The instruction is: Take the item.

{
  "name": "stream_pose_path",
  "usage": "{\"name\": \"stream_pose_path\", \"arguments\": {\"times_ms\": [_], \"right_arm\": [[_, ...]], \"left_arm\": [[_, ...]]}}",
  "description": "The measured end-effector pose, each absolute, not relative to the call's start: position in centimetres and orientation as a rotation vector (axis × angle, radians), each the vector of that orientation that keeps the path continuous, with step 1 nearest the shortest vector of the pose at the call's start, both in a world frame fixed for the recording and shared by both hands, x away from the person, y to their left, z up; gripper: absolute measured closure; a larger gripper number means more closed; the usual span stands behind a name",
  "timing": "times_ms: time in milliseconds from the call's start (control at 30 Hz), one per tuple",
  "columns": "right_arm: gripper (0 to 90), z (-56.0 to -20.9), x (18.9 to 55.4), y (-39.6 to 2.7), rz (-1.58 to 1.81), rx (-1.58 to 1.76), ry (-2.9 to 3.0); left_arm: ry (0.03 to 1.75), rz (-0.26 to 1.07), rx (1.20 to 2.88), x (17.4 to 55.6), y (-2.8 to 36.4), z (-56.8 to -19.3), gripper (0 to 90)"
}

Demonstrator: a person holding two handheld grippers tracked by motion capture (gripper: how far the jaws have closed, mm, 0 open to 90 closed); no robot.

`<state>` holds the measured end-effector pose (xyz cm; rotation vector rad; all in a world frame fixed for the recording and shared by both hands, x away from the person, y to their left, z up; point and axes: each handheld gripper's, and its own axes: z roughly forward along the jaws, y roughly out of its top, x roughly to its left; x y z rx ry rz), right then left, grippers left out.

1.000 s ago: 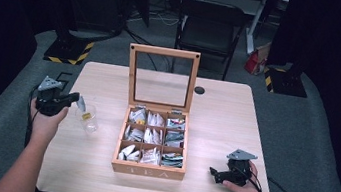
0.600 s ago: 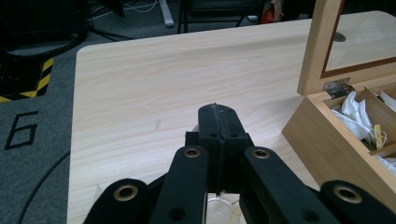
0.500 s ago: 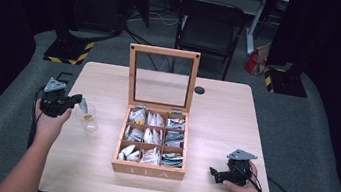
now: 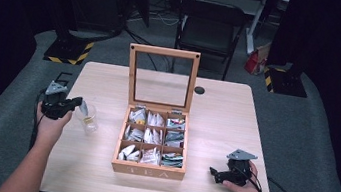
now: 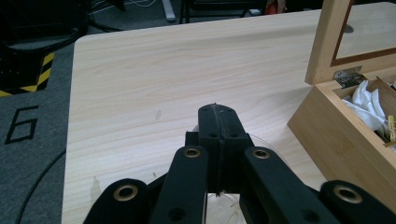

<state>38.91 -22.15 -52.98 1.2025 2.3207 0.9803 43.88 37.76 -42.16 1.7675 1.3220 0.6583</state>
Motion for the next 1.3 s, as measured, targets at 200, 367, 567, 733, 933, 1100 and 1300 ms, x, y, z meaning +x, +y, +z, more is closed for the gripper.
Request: {"name": "stream_pose_path", "arguments": {"times_ms": [200,367,567,733,933,1100,1300], "right_arm": [[0.0,-53.0,38.9,-22.2,0.981,1.203,2.32],[0.0,-53.0,38.9,-22.1,0.98,1.203,2.32],[0.0,-53.0,38.9,-22.1,0.98,1.203,2.32],[0.0,-53.0,38.9,-22.1,0.98,1.203,2.32],[0.0,-53.0,38.9,-22.1,0.98,1.205,2.319],[0.0,-53.0,38.9,-22.1,0.98,1.203,2.32],[0.0,-53.0,38.9,-22.1,0.981,1.204,2.32]], "left_arm": [[1.308,0.661,1.781,43.8,37.5,-42.2,89.9],[1.3,0.662,1.78,43.6,37.4,-42.1,87.2],[1.293,0.656,1.782,43.5,37.3,-42.0,86.2],[1.29,0.655,1.777,43.4,37.3,-41.9,84.5],[1.282,0.639,1.769,43.2,37.1,-41.8,75.9],[1.271,0.593,1.778,43.0,36.6,-41.7,64.3],[1.244,0.566,1.796,42.7,35.9,-41.6,57.4]]}}
